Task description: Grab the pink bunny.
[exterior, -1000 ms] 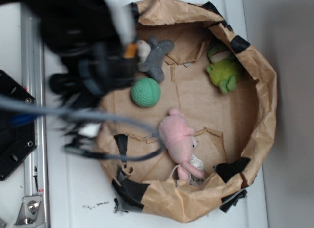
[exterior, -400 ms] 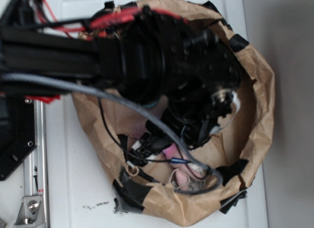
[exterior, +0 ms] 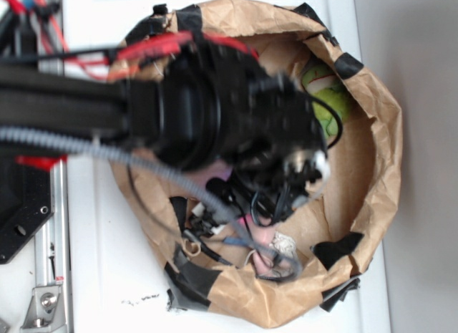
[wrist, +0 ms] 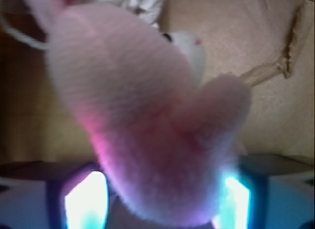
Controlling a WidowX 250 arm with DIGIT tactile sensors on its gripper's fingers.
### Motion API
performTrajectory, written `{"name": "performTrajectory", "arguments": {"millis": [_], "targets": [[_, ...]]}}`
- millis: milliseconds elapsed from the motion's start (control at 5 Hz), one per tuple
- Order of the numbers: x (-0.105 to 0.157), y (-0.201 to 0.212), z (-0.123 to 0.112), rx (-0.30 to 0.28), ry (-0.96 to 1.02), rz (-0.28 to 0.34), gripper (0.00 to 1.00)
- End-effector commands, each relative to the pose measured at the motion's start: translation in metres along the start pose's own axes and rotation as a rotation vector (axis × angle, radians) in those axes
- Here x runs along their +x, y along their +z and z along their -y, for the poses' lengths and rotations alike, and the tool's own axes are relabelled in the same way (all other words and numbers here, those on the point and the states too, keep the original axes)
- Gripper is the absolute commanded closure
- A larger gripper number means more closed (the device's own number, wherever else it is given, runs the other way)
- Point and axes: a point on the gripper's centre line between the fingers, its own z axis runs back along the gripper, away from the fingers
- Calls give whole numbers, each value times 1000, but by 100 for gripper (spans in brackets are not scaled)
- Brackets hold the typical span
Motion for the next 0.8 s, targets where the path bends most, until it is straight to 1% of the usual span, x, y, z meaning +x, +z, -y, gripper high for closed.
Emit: {"name": "performTrajectory", "arguments": {"millis": [0, 200, 400, 600], "targets": [[9, 38, 8, 265, 158, 153, 100], [-6, 88, 12, 312, 320, 172, 100], [-12, 141, 6, 275, 564, 168, 100], [-16, 161, 7, 245, 812, 224, 100]]}}
